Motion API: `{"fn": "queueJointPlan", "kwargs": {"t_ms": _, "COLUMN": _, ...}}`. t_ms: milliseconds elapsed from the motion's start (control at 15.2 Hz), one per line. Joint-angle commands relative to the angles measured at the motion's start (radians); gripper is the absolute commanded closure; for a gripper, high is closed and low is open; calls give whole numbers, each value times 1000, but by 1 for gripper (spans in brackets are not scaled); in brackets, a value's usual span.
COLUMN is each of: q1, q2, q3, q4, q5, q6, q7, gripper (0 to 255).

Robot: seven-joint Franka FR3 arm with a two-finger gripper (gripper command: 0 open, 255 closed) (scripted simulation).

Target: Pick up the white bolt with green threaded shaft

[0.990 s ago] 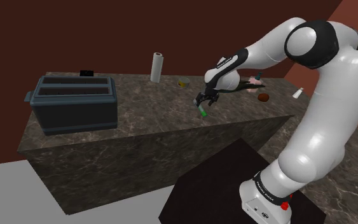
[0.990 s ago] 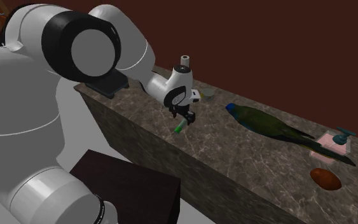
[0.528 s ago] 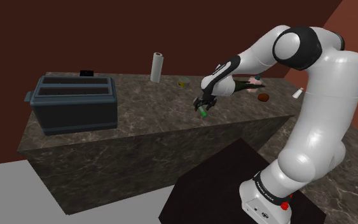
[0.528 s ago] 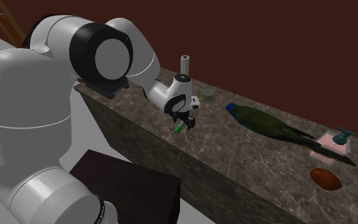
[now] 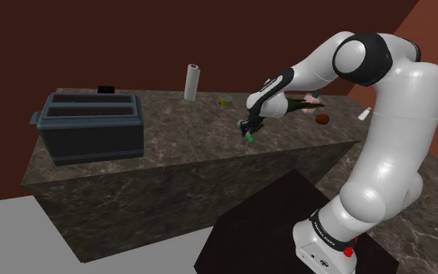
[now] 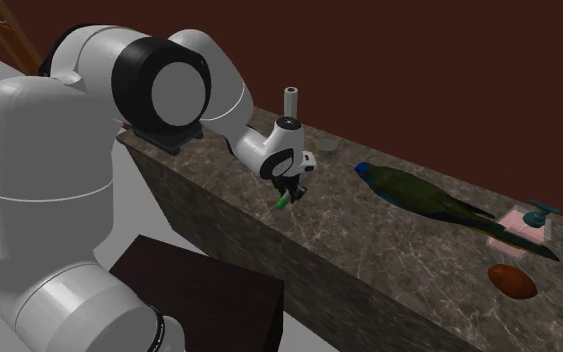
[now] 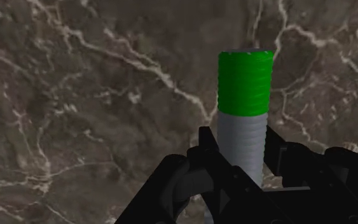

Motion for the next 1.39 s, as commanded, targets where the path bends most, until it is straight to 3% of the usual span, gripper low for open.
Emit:
{"fn": "queueJointPlan", "kwargs": {"t_ms": 0, "q1": 7, "q2": 4, "q3": 7, "q4": 1, "q5": -1, "q6": -4, "q7": 4, "gripper": 255}}
{"fn": "queueJointPlan", "kwargs": {"t_ms": 198, "q1": 1, "q2": 6, "q3": 9, "q4": -4, "q5": 3, "q6": 4, "q7": -5, "gripper": 255}}
{"fn": "queueJointPlan", "kwargs": {"t_ms": 1320, "q1": 37, "q2": -177, "q3": -41, "q4": -25, "q5": -64, "q6": -157, "q7": 50, "gripper": 255}}
